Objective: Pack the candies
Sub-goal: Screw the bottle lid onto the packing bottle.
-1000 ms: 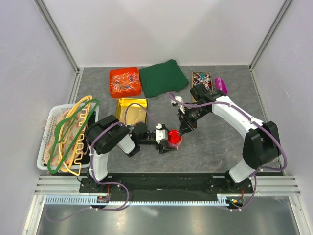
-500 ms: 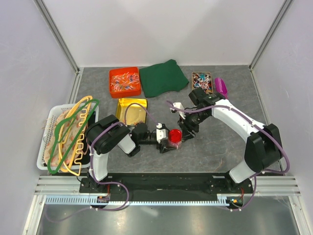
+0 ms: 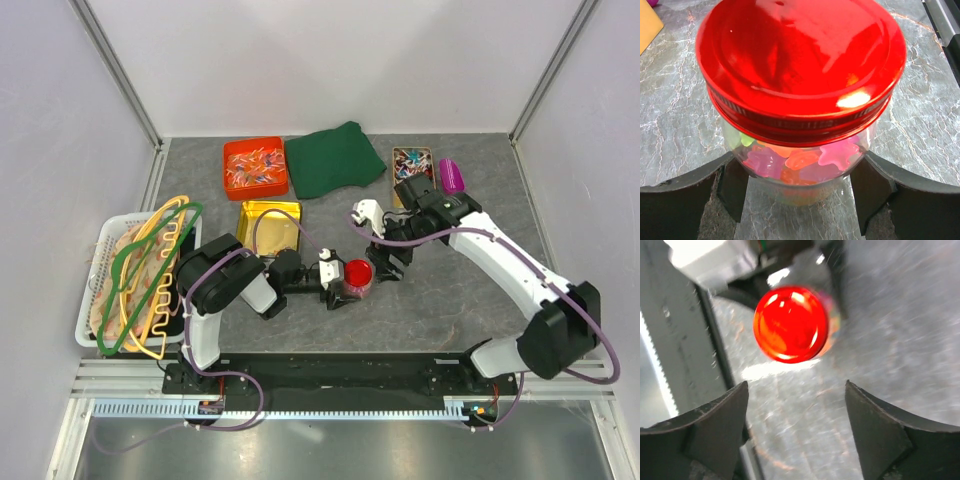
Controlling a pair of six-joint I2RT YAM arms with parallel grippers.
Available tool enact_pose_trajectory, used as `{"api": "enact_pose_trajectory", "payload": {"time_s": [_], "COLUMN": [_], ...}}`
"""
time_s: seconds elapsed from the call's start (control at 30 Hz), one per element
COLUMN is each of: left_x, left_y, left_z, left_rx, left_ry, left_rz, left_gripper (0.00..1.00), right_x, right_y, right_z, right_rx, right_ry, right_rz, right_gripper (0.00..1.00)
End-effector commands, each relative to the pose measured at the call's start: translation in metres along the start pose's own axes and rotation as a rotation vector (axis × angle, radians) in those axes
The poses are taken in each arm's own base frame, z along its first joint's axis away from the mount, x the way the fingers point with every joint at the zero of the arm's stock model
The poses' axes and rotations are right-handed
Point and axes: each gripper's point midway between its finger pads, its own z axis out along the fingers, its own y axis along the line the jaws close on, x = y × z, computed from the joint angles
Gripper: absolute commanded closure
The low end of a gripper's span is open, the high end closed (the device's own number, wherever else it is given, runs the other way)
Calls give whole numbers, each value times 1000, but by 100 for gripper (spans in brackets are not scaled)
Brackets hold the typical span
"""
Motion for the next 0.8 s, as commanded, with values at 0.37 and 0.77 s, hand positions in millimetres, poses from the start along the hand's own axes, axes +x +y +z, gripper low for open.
{"api": "enact_pose_trajectory", "payload": {"time_s": [0.37, 0.77], "left_x": [5, 5], "left_y": [8, 9], "left_z": [1, 1], "left_rx": [-34, -36], "left_ry": [20, 19], "left_rz": [-5, -3], "left_gripper": [50, 50], "right_x": [-39, 9], "right_y": [-14, -15], "right_z": [41, 64], "right_rx": [73, 92], "right_ry": [-68, 107], "right_rz": [-51, -9], "right_gripper": [100, 100]}}
